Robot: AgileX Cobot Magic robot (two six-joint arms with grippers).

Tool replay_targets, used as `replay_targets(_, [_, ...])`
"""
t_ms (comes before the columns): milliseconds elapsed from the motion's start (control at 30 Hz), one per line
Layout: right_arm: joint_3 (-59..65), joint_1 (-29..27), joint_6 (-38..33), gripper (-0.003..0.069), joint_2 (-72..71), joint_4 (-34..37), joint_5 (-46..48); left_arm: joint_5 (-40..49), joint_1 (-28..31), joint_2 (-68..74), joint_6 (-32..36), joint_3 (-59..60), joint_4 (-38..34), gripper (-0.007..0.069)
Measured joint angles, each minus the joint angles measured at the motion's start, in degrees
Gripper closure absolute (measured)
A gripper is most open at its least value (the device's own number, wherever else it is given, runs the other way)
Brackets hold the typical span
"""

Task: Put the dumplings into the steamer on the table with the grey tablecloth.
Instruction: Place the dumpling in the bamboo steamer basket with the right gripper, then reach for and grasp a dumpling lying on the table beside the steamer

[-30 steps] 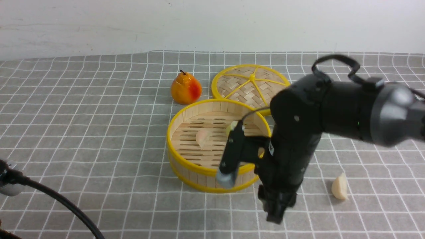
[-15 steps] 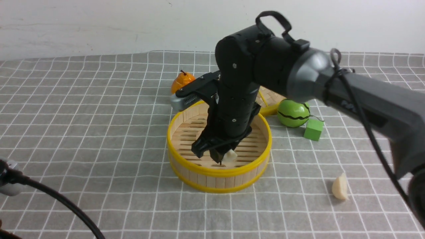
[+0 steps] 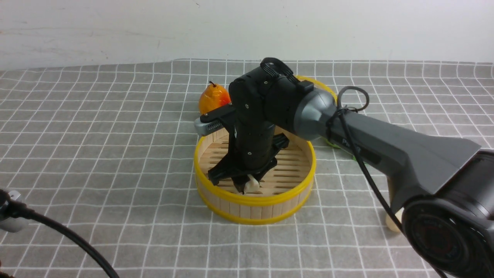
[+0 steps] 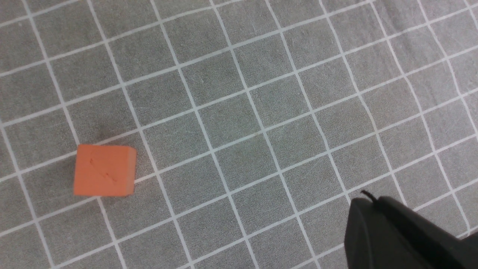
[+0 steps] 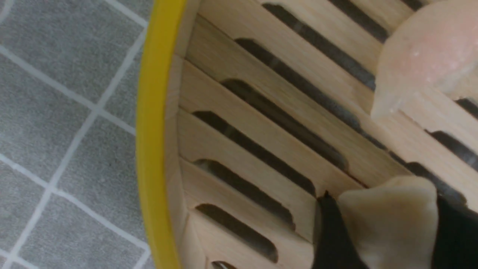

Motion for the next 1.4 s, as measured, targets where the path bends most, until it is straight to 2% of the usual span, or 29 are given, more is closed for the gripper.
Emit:
replay_targets(233, [-4.26, 0.05, -2.13, 0.011, -0.39, 0.14, 4.45, 0.02, 0.0, 0.0, 0.0, 0.0, 0.0, 0.0627])
replay_targets(400, [-7.39, 0.05, -7.54, 0.0085, -5.37, 0.26, 5.75, 0.28, 0.0, 0.0, 0.0, 0.0, -0.14, 0.0624])
replay_targets(633, [-6.06, -0.81, -10.95, 0.0084, -17.54, 0.68, 6.0, -1.05, 0.0, 0.0, 0.0, 0.0, -0.14, 0.0618])
replay_targets(867, [11.89, -7.3, -11.15, 0.0084, -32.47, 0.54, 6.03, -8.07, 0.0, 0.0, 0.0, 0.0, -0.61, 0.0615])
replay_targets(900, [19.47, -9.68, -11.04, 0.0084, -35.63, 0.54, 6.03, -9.95, 0.0, 0.56, 0.0, -0.08, -1.19, 0.0615])
replay_targets(933, [20.34, -10.28, -11.04, 0.0084, -36.36, 0.48, 6.03, -10.11, 0.0, 0.66, 0.0, -0.09, -1.19, 0.0615])
replay_targets(967, [27.2, -12.32, -10.6, 0.0084, -39.04, 0.42, 6.03, -10.98, 0.0, 2.34, 0.0, -0.93, -1.41, 0.0615])
replay_targets(1067, [37.61, -16.06, -9.72, 0.0084, -42.05, 0.37, 5.55, -11.17, 0.0, 6.67, 0.0, -4.32, -1.24, 0.0615])
replay_targets(1200, [50.15, -22.15, -5.49, 0.0084, -43.9, 0.37, -1.32, -10.4, 0.0, 15.25, 0.0, -12.42, -1.05, 0.0611])
replay_targets(1400, [58.3, -26.13, -1.02, 0.0084, -41.67, 0.37, -13.59, -7.57, 0.0, 22.43, 1.96, -16.68, -1.87, 0.0608])
